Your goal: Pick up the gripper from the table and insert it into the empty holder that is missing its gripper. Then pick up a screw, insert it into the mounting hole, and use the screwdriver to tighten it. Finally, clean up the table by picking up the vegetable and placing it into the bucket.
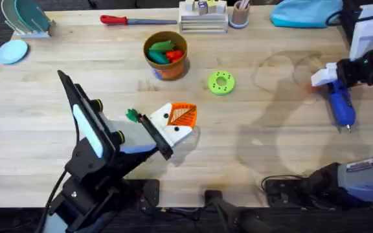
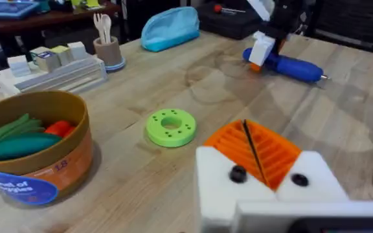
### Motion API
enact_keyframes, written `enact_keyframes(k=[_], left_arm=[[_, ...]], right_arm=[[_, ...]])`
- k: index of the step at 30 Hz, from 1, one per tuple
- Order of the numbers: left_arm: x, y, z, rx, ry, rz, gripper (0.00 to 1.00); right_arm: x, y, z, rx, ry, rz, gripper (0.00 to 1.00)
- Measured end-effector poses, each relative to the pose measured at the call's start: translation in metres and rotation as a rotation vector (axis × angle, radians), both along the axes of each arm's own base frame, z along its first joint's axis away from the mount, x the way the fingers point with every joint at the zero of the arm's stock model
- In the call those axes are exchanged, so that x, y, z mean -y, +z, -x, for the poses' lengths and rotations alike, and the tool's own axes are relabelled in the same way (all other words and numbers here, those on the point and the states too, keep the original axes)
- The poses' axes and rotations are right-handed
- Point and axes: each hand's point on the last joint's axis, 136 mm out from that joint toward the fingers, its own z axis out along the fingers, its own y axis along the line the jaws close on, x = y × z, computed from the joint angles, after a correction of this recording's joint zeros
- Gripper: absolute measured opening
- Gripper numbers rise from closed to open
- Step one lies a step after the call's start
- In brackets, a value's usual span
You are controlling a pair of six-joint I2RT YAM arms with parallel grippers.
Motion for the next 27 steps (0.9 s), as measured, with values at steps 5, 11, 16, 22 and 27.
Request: enact_keyframes(k=[5,11,16,22,27], left_arm=[[0.0,0.0,0.0,0.0,0.0,0.0,0.013],[0.0,0.0001,0.0,0.0,0.0,0.0,0.013],[0.0,0.0001,0.0,0.0,0.0,0.0,0.013],[0.0,0.0001,0.0,0.0,0.0,0.0,0.013],[0.0,0.0001,0.0,0.0,0.0,0.0,0.013]], right_arm=[[0.0002,-0.0012,-0.0023,0.022,-0.006,-0.032,0.991],[0.0011,-0.0067,-0.003,0.016,-0.017,-0.07,0.992],[0.0007,-0.0065,-0.0036,0.018,-0.015,-0.074,0.923],[0.0005,-0.0062,-0.0044,0.021,-0.015,-0.075,0.64],[0.0018,-0.0057,-0.005,0.022,-0.011,-0.068,0.397]])
